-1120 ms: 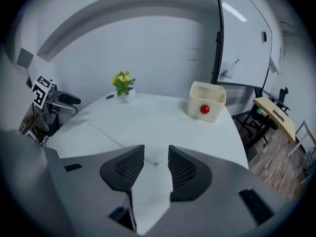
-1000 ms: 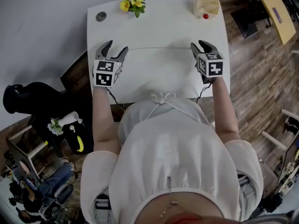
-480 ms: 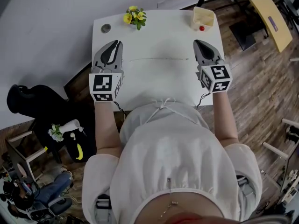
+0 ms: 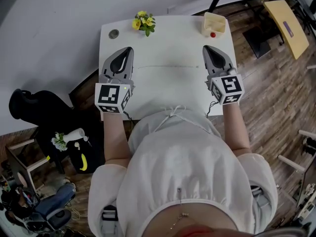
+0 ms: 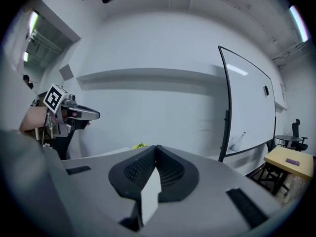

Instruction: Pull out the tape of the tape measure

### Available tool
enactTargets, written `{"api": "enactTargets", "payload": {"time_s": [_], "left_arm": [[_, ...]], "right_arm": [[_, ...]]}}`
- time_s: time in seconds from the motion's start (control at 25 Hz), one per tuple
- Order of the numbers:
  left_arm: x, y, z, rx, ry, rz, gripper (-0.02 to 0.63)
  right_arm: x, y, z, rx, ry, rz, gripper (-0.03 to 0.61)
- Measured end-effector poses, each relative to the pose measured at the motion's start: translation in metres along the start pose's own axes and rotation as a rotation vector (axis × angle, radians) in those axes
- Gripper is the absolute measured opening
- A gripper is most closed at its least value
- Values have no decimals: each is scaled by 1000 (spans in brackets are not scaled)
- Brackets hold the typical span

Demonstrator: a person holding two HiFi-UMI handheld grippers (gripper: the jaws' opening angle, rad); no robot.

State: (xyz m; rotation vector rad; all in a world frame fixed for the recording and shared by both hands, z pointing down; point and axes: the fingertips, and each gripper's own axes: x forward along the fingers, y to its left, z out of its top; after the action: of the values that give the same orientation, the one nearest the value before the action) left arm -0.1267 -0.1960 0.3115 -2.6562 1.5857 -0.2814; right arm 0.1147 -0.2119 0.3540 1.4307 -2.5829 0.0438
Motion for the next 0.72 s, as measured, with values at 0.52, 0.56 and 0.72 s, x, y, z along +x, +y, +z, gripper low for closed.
{"api": "enactTargets", "payload": {"time_s": [0.52, 0.56, 0.72], "left_arm": [[-2, -8, -7, 7, 23, -31, 20], [-2, -8, -7, 5, 22, -30, 20], [-3, -6, -8, 14, 33, -13, 20]], "right_arm": [[3, 19, 1, -28, 15, 58, 0], [4, 20, 2, -28, 14, 61, 0], [3, 20, -4, -23, 41, 59, 0]]}}
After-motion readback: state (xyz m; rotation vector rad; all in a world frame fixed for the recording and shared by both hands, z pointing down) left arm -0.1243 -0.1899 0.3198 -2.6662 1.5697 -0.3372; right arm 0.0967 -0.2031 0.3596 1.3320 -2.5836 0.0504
